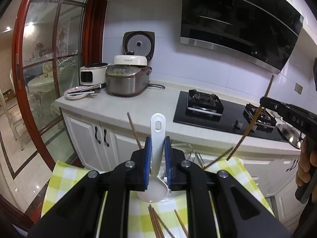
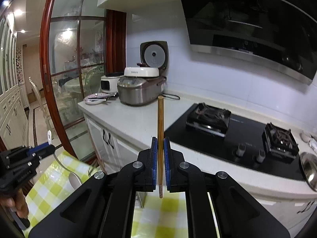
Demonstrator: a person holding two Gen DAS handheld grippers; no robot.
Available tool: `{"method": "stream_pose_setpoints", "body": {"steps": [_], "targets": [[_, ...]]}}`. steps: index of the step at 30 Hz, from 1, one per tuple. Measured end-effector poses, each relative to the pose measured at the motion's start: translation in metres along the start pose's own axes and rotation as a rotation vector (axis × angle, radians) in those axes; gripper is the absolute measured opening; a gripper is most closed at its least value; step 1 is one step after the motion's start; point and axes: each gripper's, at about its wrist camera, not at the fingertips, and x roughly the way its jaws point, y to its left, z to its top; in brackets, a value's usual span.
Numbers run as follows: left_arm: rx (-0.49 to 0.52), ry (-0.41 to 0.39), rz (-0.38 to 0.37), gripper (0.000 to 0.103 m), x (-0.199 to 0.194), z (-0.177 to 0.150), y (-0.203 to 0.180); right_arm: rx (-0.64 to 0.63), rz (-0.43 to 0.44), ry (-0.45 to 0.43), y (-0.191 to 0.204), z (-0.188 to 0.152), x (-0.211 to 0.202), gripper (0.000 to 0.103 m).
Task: Organize utensils
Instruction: 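Lift the spoon and chopstick and lower both into the wire rack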
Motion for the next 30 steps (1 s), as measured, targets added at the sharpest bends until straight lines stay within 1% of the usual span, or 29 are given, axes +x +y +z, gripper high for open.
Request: {"method": "stream_pose_setpoints", "body": {"steps": [4,7,10,14,19,25,30], "targets": [[0.003,-0.022,0.003,0.013,0.009,0.014,-0.003,0.022,0.037,-0.010,0.006,0.019,0.010,0.008],[0.010,-0.041,0.007,0.013,0.014,0.024,-0.006,0.041,0.062,-0.011,0.013,0.026,0.019,0.008],[0.008,-0.065,0.004,0.013,0.019,0.033,-0.007,0.048,0.079,-0.014,0.022,0.031,0.024,0.008],[-0.021,-0.089,-0.013,0.013,0.027,0.037,-0.004,0.056,0.099,-0.007,0.033,0.031,0.033,0.008],[-0.043,-0.085,-0.024,0.013,0.050,0.026,-0.001,0.070,0.127,0.029,0.044,0.022,0.052,0.008],[-0.084,-0.042,-0.037,0.013,0.080,0.005,0.004,0.074,0.133,0.076,0.047,0.005,0.076,0.008],[-0.084,-0.009,-0.037,0.013,0.096,-0.011,0.006,0.094,0.128,0.118,0.042,-0.012,0.096,0.008]]}}
